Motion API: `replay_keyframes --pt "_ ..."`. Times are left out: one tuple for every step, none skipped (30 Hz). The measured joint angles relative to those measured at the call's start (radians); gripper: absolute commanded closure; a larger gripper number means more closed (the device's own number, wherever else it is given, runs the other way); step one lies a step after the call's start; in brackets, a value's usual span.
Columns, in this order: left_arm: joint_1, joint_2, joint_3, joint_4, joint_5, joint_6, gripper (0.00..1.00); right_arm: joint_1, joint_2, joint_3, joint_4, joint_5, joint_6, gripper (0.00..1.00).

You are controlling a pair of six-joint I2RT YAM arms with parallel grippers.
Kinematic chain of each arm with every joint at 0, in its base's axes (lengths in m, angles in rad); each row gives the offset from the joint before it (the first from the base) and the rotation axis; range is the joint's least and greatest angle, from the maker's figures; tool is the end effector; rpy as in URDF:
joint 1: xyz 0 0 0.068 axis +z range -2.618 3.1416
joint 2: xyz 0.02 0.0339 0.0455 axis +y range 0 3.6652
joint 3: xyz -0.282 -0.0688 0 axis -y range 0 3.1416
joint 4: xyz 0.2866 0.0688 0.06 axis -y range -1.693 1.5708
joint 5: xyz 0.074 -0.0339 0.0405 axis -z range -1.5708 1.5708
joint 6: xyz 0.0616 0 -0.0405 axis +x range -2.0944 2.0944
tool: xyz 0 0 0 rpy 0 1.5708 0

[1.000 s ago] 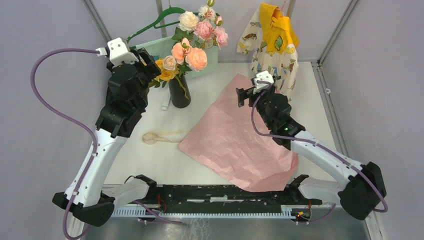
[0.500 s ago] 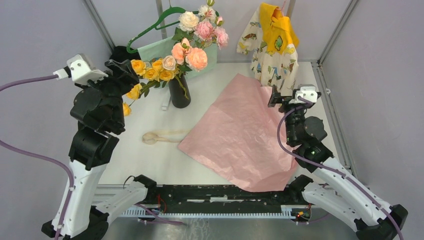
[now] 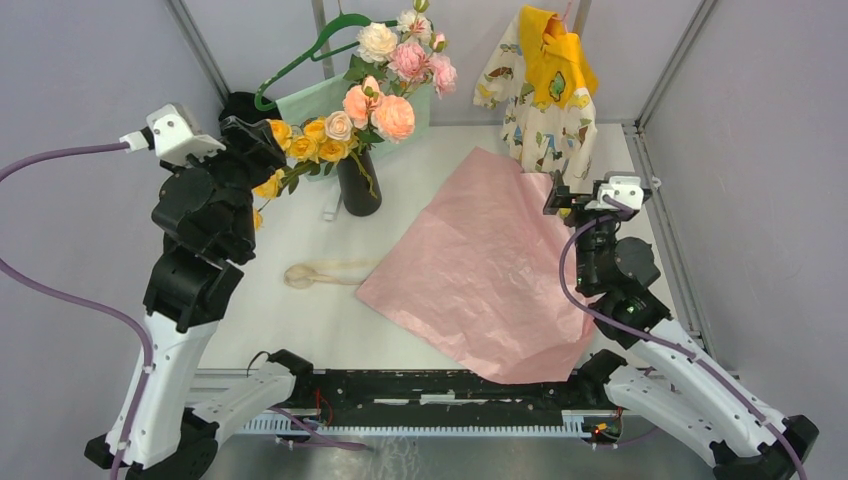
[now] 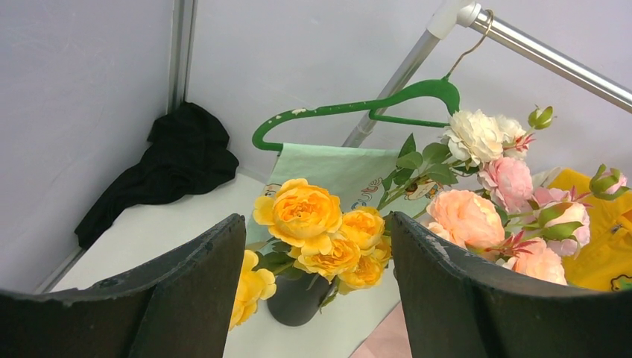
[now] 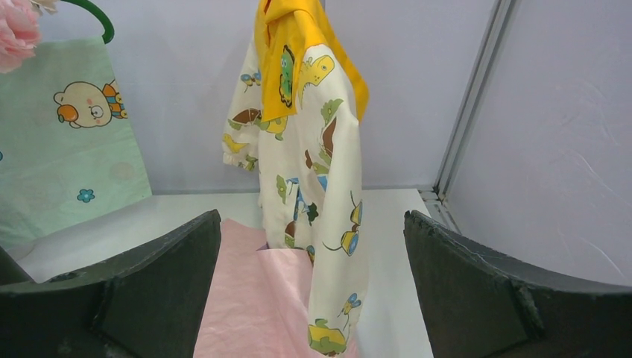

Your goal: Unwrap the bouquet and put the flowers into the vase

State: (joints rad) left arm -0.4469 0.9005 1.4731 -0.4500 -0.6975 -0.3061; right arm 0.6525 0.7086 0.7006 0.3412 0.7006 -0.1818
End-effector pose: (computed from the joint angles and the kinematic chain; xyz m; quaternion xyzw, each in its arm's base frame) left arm 0.1736 -0.0393 0.5550 -0.2116 0.6390 -0.0483 0.7379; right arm 0.1889 0.0944 0.3943 0.0348 0.6114 -0.0152 0.7904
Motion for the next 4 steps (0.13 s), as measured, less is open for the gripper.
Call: replay_keyframes --pt "0.0 0.0 0.0 0.0 0.0 0.0 0.23 0.0 0.007 0.0 -0.002 0.002 0.0 0.02" --pt "0.0 -0.001 0.0 0.0 0.0 0.0 0.23 0.0 0.013 0.0 -0.006 0.005 0.0 0.02" --pt "0.0 -0.002 0.0 -0.001 0.0 0.0 0.23 0.0 0.023 0.003 -0.014 0.012 0.0 0.02" --pt "0.0 -0.002 0.0 -0.001 0.0 0.0 0.23 0.0 0.032 0.006 -0.019 0.016 0.001 0.02"
